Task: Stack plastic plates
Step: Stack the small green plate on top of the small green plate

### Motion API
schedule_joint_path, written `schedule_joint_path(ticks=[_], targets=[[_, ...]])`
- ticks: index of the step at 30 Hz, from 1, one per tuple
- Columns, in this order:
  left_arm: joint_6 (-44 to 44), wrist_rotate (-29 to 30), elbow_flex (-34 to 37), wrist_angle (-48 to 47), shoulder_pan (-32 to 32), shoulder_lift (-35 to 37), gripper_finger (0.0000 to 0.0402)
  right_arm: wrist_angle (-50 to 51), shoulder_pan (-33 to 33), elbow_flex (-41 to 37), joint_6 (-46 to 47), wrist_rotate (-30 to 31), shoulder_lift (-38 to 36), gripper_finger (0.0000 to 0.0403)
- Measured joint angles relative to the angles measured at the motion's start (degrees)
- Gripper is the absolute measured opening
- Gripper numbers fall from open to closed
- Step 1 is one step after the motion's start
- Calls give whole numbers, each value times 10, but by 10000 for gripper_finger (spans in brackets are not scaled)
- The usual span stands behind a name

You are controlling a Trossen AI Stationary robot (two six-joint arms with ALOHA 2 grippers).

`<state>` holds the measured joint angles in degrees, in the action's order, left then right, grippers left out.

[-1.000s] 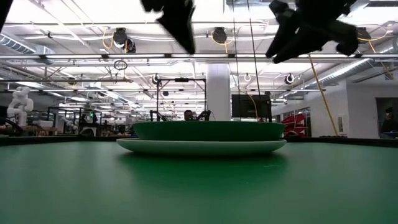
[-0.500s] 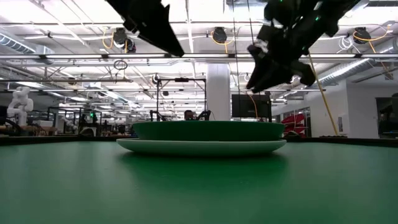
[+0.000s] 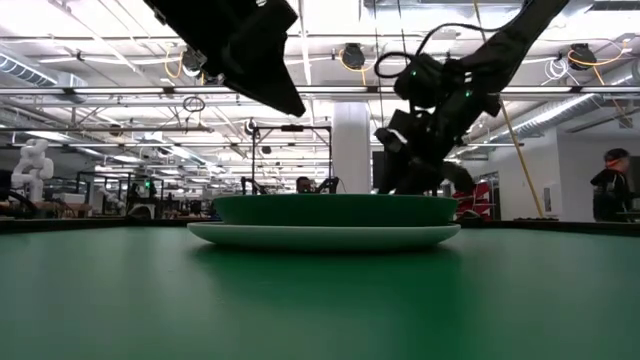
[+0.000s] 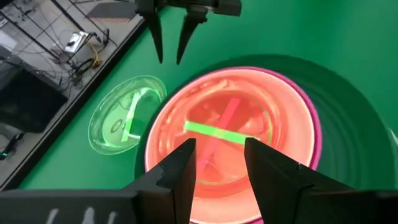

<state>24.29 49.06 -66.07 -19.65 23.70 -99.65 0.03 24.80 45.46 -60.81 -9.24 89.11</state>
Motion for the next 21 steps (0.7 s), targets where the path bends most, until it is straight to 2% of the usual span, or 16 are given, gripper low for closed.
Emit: schedule_joint_path(ticks=[10, 21], targets=[[-4, 0, 0, 7, -6, 1, 145, -77, 18, 0, 1, -2, 61, 151], [-21, 0, 0, 16, -6, 1, 145, -123, 19, 1, 13, 1, 85, 155]])
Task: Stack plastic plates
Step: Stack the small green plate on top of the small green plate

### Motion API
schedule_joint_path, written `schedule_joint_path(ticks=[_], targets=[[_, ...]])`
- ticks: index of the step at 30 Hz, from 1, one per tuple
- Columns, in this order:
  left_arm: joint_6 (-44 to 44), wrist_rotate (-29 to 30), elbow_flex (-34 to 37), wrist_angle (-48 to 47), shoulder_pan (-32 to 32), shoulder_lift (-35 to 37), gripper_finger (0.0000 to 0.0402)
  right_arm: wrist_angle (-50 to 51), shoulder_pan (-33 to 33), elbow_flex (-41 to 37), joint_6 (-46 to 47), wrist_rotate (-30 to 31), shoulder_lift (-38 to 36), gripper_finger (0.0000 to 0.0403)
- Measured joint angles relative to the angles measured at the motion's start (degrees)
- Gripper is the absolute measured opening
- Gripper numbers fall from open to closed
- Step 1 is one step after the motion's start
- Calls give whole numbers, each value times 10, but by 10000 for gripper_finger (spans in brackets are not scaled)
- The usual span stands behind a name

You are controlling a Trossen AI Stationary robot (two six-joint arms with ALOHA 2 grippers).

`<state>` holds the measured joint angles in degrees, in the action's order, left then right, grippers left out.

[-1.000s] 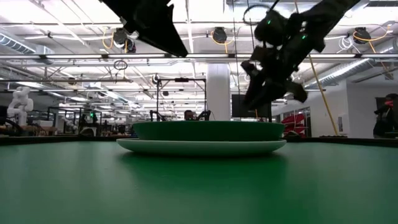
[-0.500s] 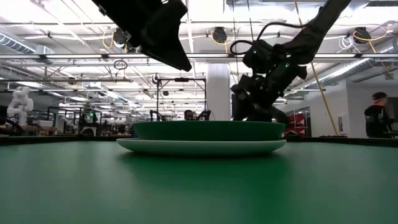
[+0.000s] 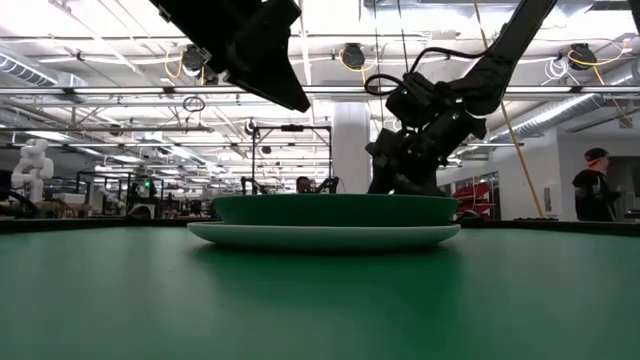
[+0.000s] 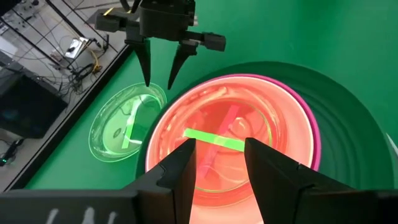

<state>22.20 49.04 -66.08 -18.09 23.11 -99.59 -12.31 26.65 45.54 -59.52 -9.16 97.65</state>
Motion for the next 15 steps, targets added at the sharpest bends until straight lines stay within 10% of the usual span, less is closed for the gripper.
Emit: schedule_joint_path(ticks=[15], targets=[[-7, 0, 0, 2, 0, 0, 145, -45, 0, 1, -57, 19, 48, 155]])
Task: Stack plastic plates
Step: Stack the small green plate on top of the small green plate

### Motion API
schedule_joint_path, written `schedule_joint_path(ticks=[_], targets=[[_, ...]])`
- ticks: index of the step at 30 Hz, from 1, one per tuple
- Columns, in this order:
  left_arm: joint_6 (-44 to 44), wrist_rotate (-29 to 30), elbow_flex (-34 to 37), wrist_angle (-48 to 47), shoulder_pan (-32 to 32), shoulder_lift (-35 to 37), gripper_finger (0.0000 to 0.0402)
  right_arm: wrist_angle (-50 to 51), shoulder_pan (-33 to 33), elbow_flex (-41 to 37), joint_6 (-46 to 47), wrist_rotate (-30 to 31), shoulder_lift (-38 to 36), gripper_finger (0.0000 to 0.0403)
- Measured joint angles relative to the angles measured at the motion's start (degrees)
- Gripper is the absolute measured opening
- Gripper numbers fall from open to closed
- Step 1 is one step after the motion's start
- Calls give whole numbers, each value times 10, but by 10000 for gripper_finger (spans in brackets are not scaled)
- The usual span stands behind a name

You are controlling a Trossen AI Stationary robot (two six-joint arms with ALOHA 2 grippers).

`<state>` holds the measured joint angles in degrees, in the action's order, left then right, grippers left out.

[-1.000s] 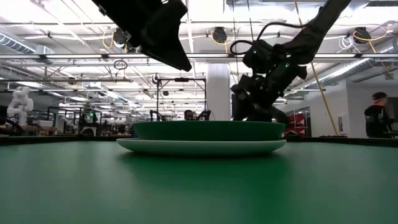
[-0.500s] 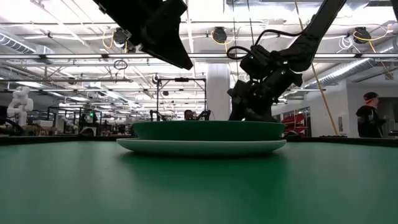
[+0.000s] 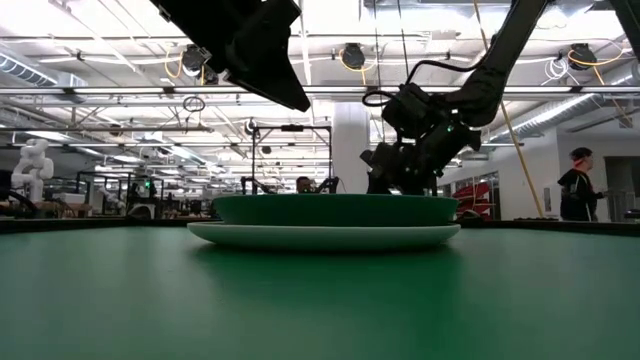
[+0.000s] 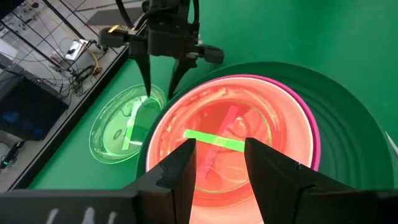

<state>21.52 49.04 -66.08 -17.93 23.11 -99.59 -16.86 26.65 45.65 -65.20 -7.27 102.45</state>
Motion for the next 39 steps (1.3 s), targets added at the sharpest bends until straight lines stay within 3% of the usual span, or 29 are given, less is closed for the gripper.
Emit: schedule_joint_path(ticks=[9, 25, 39], targets=[[-4, 0, 0, 1, -1, -2, 145, -12, 4, 0, 2, 11, 6, 139], [-4, -1, 0, 6, -6, -3, 145, -5, 15, 1, 32, 14, 22, 7], [-5, -1, 0, 6, -6, -3, 145, 34, -14, -3, 60, 49, -26, 2]])
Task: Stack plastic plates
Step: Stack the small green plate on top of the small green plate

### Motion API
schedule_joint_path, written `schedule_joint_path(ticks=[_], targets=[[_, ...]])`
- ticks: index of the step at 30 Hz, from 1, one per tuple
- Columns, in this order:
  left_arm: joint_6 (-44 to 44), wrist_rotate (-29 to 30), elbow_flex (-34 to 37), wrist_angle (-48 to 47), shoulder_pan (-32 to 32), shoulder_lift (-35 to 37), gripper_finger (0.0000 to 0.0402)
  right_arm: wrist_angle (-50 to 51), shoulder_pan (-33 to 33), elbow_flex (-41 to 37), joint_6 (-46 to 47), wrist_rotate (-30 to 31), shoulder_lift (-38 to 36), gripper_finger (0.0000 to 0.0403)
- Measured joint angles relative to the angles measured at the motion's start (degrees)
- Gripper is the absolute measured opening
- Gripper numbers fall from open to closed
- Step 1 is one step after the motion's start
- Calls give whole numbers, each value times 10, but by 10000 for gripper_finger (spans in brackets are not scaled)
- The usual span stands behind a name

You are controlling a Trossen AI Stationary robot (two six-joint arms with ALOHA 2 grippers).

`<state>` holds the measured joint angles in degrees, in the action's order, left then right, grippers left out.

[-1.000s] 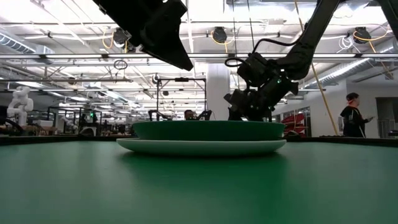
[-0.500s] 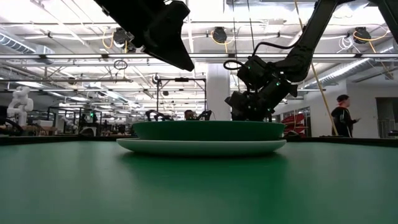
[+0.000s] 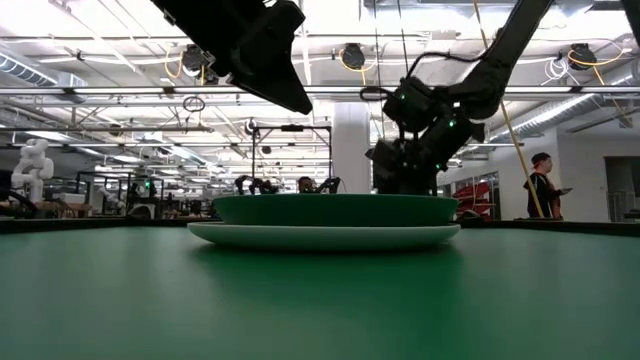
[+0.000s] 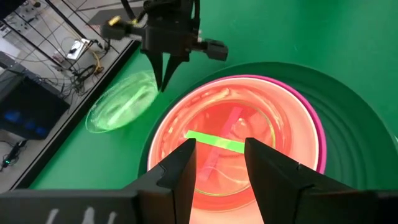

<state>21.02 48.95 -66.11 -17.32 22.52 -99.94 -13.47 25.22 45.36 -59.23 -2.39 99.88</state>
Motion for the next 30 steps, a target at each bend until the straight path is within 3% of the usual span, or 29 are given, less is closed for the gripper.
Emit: schedule_joint_path(ticks=[3, 19, 30], targets=[[0, 0, 0, 0, 0, 0, 145, 26, -12, 0, 11, 26, -29, 2], [17, -23, 0, 12, 8, -1, 145, 187, -87, 1, 128, 24, -228, 1], [72, -24, 0, 33, 37, -1, 145, 260, -177, 1, 172, 26, -292, 0]])
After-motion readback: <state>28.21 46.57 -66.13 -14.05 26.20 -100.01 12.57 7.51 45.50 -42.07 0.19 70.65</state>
